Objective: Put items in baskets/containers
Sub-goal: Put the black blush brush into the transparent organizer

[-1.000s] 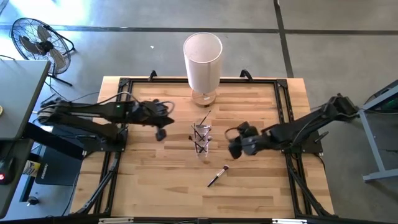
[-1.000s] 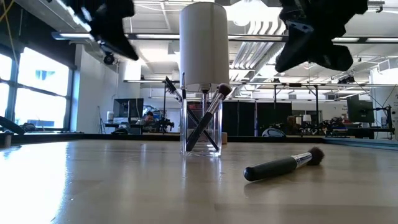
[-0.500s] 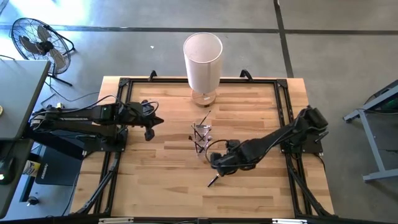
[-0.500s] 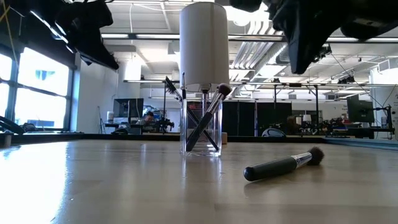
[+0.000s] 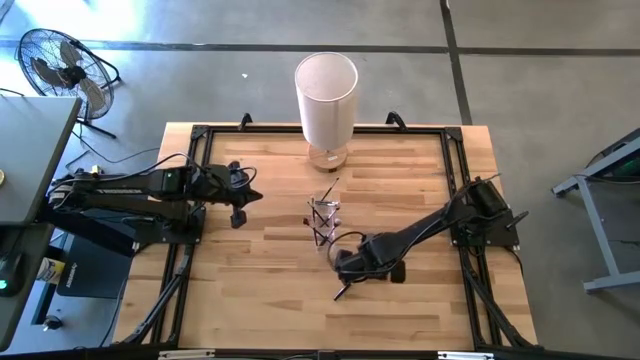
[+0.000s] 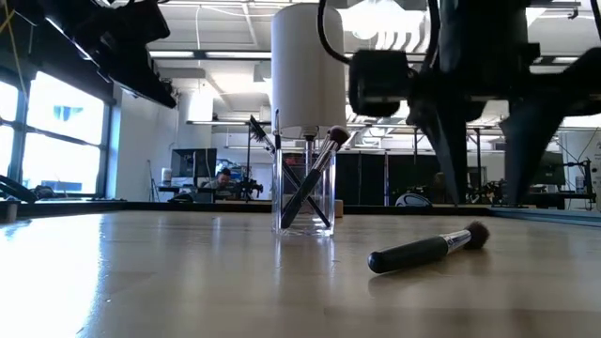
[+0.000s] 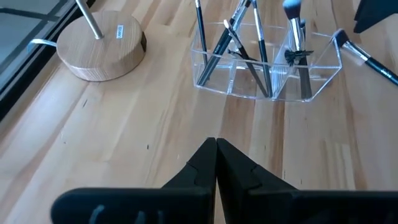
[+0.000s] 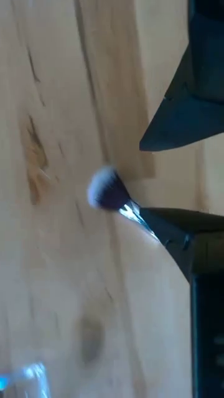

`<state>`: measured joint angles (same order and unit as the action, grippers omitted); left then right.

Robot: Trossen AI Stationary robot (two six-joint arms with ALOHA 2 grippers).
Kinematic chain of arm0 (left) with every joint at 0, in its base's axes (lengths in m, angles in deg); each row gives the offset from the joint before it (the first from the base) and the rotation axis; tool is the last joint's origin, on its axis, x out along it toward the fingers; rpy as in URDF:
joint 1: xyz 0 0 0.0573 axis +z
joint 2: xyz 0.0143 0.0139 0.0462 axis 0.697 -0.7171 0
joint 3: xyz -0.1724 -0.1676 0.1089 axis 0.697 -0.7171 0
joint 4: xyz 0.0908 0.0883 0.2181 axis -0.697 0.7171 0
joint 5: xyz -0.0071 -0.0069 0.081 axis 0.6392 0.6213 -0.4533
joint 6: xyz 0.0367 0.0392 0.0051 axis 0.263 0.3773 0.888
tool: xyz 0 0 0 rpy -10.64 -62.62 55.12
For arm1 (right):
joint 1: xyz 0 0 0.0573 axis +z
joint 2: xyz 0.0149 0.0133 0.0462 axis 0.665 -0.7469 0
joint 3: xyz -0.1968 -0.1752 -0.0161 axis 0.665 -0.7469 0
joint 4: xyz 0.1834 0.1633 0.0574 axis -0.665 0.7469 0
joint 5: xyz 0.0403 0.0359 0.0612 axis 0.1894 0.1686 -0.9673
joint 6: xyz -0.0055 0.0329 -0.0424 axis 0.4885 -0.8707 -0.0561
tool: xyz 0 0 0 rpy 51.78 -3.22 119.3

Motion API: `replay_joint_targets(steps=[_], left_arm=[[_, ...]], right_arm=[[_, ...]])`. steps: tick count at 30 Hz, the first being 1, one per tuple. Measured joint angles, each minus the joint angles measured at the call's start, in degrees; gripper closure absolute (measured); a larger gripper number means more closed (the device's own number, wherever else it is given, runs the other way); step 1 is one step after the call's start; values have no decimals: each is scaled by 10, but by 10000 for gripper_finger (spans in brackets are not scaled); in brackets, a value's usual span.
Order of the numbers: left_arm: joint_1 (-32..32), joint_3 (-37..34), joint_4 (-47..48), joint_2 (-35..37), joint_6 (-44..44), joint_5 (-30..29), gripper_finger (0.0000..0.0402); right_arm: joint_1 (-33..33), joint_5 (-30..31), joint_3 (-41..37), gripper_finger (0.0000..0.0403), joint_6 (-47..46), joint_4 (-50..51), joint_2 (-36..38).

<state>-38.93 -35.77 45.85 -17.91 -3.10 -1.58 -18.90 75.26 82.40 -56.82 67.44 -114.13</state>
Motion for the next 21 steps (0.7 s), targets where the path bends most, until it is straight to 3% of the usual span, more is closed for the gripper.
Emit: replay_joint_targets(steps=[6,12,17,21], left_arm=[[0,0,0,0,23,-4,399],[0,0,16,0,25,-19,399],[0,0,20,0,23,-19,399],[0,0,12,0,23,-30,399]], right_arm=[[-20,-14,-41,231,-17,-58,0],[-35,-20,-86,251,-17,-135,0],[-35,-25,-113,299,-1,-140,4],[-33,-12,-119,375,60,-135,4]])
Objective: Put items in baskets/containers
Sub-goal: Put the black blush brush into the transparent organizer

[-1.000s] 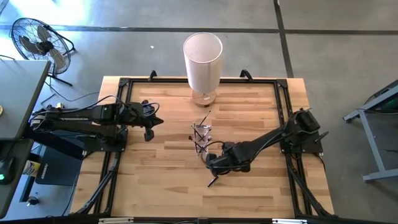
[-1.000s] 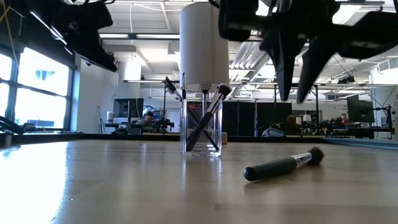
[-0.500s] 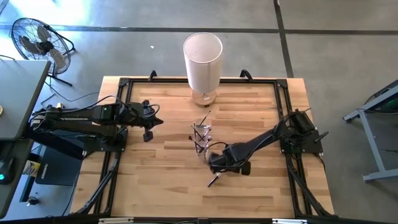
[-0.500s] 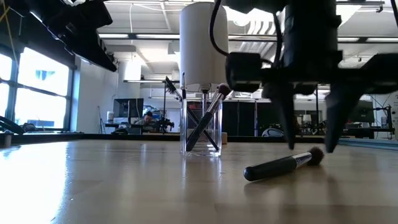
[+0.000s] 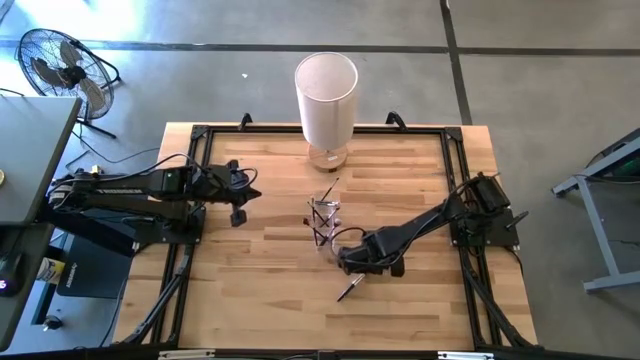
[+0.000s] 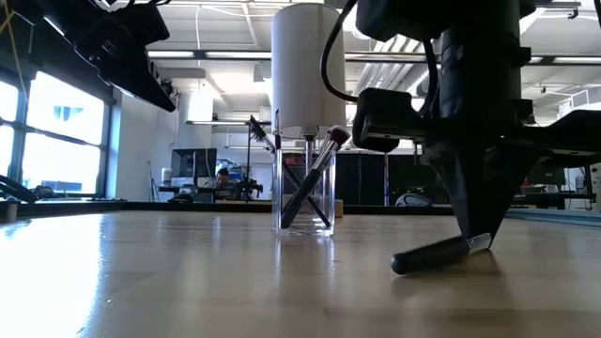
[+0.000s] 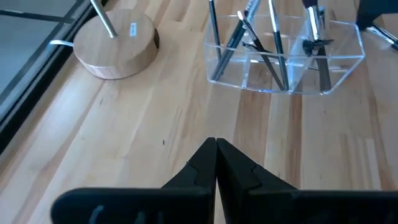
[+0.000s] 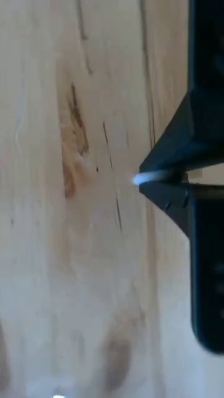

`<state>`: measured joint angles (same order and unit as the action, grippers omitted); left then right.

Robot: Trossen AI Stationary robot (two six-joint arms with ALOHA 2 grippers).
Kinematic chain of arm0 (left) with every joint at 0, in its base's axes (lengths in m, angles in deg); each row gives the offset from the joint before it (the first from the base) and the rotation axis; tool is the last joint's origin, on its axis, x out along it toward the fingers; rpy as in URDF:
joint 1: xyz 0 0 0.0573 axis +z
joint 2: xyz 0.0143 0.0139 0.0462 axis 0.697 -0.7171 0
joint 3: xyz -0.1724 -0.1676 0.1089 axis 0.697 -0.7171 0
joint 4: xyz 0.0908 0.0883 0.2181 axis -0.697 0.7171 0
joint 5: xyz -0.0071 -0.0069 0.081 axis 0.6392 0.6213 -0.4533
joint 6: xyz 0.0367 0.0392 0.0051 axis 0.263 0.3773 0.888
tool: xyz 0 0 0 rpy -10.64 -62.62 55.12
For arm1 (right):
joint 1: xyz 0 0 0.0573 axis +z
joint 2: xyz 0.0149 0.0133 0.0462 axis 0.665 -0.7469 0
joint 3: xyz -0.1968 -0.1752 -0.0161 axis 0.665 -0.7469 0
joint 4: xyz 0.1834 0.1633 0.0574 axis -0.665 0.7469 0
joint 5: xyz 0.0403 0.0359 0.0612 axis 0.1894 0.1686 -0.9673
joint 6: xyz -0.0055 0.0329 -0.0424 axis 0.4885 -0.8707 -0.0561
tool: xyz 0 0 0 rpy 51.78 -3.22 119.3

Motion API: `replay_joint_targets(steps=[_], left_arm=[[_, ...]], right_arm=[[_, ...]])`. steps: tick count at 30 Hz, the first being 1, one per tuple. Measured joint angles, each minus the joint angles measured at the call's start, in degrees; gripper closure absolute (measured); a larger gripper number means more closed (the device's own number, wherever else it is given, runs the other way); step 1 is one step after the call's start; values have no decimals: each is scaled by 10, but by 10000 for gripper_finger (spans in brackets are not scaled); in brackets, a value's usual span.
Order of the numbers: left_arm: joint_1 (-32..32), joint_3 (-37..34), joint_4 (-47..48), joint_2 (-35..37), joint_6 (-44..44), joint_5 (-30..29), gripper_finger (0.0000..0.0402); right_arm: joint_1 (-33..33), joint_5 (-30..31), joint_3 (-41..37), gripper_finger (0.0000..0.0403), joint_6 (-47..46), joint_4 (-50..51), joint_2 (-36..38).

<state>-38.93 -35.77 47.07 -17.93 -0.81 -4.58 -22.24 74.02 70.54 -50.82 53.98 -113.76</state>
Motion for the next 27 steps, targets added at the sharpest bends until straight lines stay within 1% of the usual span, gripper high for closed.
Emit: replay_joint_targets(steps=[2,5,7,8,11,15,18,20,23,25,27], left_arm=[[0,0,-4,0,0,-5,399],[0,0,-11,0,0,-15,399],[0,0,-18,0,0,-19,399],[0,0,-22,0,0,-19,399],[0,0,-39,0,0,-28,399],[0,0,-58,0,0,-34,399],[0,0,-79,0,0,-44,399],[0,0,-92,0,0,-46,399],[0,0,-119,0,0,-53,399],[0,0,-135,0,0,-61,399],[0,0,-147,0,0,-71,399]], right_arm=[[-2,5,0,392,41,1,0],[-9,3,0,388,100,11,1],[-14,8,0,395,152,19,8],[-15,28,0,397,177,28,15],[-21,118,-7,395,226,87,45],[-30,238,-3,399,292,168,116],[-43,333,-4,400,413,206,173],[-58,411,-3,400,496,217,219],[-90,504,-3,401,619,205,286],[-118,535,-3,401,733,163,327],[-152,535,-3,401,886,89,364]])
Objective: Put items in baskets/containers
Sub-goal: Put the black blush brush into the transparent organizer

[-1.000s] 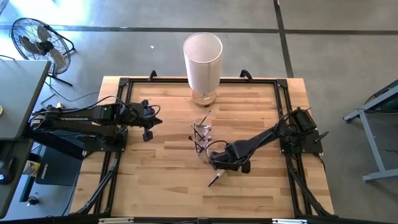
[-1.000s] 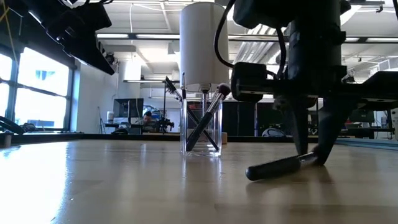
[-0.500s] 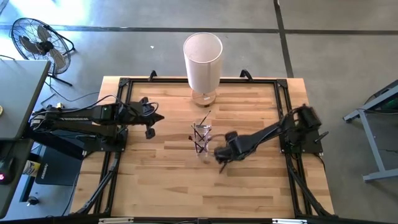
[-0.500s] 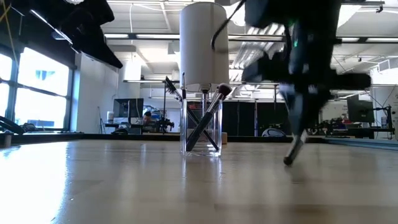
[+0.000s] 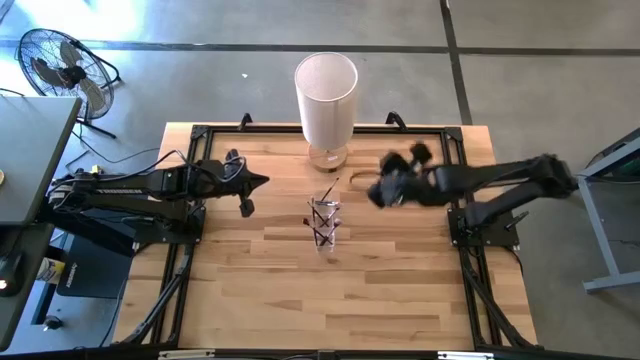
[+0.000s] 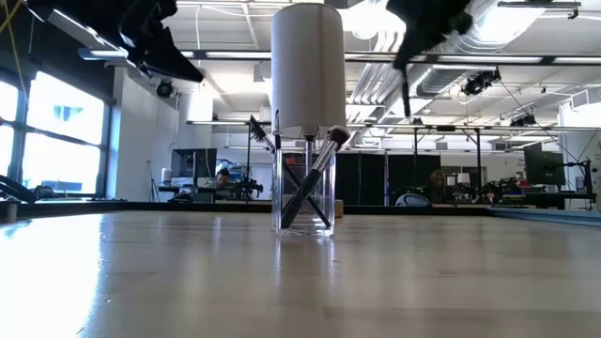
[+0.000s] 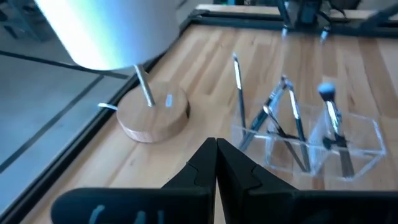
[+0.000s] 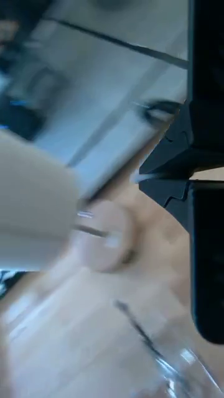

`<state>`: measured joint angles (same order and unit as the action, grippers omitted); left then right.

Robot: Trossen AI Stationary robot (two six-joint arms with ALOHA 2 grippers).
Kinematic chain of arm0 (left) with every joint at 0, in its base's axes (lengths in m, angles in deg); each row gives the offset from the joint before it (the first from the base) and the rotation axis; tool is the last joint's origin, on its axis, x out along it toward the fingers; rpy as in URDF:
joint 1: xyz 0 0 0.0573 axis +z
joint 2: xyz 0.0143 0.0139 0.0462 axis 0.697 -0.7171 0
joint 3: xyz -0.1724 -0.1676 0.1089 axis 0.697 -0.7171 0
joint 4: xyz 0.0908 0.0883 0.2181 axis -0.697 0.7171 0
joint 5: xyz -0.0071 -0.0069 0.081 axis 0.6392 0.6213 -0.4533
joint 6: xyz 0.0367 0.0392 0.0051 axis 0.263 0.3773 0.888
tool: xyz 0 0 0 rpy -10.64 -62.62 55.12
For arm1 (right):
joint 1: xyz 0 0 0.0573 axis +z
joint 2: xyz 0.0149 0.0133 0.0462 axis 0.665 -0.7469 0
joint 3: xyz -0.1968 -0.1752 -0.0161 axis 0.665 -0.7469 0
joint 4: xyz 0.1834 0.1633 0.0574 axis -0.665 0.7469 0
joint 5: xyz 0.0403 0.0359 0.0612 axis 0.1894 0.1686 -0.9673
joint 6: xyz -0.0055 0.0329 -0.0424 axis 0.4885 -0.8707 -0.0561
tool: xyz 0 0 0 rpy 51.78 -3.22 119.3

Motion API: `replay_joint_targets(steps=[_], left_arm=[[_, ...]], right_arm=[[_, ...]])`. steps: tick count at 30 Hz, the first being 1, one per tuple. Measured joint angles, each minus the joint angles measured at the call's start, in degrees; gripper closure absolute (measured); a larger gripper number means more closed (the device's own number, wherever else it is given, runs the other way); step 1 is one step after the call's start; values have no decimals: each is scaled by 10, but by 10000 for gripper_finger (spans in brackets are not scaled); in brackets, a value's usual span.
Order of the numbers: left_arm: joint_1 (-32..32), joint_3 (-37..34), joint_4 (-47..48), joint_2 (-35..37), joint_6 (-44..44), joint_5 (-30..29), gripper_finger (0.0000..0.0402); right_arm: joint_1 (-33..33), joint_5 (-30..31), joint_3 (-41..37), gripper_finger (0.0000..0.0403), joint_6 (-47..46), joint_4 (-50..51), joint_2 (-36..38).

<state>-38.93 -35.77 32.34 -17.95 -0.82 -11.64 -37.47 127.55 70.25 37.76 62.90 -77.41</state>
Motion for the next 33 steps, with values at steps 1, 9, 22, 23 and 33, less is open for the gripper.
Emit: replay_joint_targets(steps=[1,9,22,23,33], left_arm=[[0,0,-3,0,0,-7,399],[0,0,-19,0,-2,-35,399],[0,0,-18,0,-2,-20,399],[0,0,-18,0,-2,-18,399],[0,0,2,0,-2,-7,399]], right_arm=[[-17,-12,0,402,77,-47,13],[-124,-325,1,402,460,-406,14],[-168,-550,1,403,484,-596,-147],[-170,-541,1,403,498,-589,-156],[-146,-450,1,403,541,-560,-239]])
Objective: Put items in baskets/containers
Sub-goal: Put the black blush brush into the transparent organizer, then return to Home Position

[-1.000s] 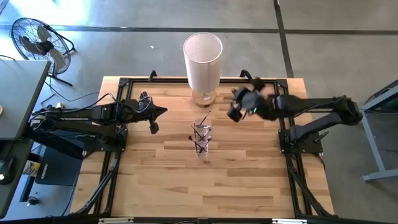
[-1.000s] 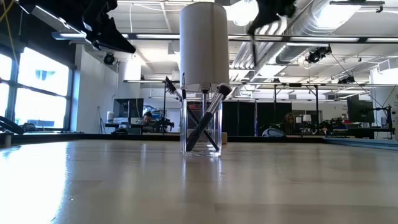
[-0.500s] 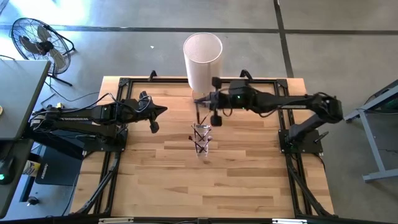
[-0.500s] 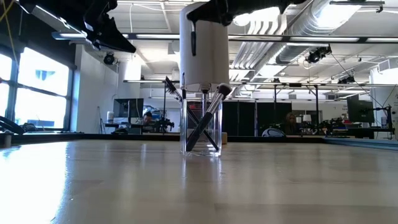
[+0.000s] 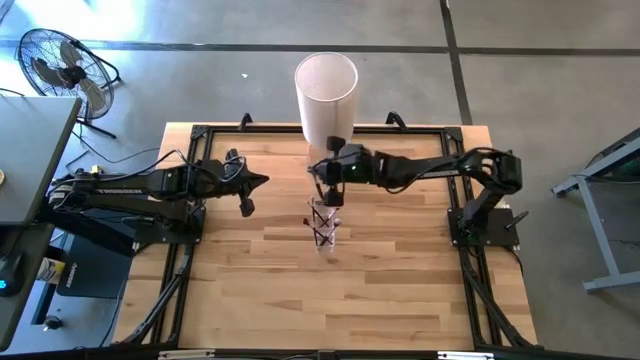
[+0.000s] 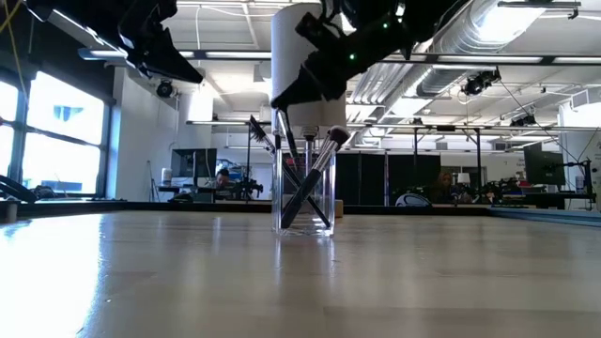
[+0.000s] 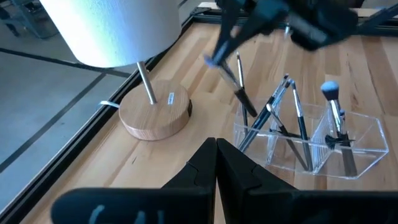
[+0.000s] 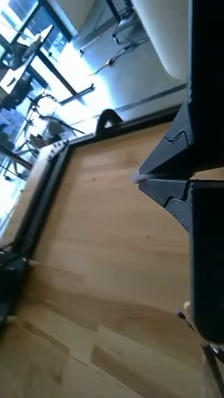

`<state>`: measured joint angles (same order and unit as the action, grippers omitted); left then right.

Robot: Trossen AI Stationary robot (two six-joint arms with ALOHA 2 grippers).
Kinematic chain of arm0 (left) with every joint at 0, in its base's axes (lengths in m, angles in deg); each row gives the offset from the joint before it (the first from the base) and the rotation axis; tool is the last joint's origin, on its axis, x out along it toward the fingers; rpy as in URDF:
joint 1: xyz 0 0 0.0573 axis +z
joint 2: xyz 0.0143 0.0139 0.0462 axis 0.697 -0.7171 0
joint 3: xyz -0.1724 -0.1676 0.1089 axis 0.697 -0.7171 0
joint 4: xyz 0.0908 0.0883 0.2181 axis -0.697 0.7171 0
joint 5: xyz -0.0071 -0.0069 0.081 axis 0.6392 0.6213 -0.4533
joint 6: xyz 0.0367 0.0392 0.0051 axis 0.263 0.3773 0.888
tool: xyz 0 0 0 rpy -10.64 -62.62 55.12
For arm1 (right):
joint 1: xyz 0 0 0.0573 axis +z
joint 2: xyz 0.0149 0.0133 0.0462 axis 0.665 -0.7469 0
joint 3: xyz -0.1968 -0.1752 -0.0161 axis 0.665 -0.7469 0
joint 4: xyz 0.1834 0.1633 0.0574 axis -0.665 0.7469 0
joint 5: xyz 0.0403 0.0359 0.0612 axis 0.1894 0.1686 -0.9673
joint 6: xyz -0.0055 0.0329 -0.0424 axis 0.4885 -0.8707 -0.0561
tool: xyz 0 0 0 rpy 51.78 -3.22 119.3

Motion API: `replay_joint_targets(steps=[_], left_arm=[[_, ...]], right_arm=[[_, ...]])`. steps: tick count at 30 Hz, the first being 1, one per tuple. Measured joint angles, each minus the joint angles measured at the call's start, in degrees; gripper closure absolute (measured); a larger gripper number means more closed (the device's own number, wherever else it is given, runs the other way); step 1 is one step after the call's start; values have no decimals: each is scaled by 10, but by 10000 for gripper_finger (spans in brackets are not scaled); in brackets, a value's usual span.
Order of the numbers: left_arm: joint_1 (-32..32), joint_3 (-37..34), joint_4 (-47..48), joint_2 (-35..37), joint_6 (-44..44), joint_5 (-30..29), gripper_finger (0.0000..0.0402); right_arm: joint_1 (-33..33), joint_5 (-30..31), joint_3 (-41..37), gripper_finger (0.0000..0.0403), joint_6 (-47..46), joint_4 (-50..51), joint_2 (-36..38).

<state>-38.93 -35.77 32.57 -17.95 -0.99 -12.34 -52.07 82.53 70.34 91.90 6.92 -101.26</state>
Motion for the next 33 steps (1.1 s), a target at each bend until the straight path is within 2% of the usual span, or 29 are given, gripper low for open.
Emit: replay_joint_targets(steps=[8,17,23,27,33], left_arm=[[0,0,9,0,0,16,399],[0,0,9,0,0,16,399],[0,0,9,0,0,18,399],[0,0,8,0,0,17,399],[0,0,6,0,1,-5,399]], right_arm=[[12,7,0,392,-18,34,-35],[6,12,0,312,-81,61,-15],[21,75,0,260,-98,121,35],[36,112,0,242,-127,146,81],[54,91,0,237,-160,210,165]])
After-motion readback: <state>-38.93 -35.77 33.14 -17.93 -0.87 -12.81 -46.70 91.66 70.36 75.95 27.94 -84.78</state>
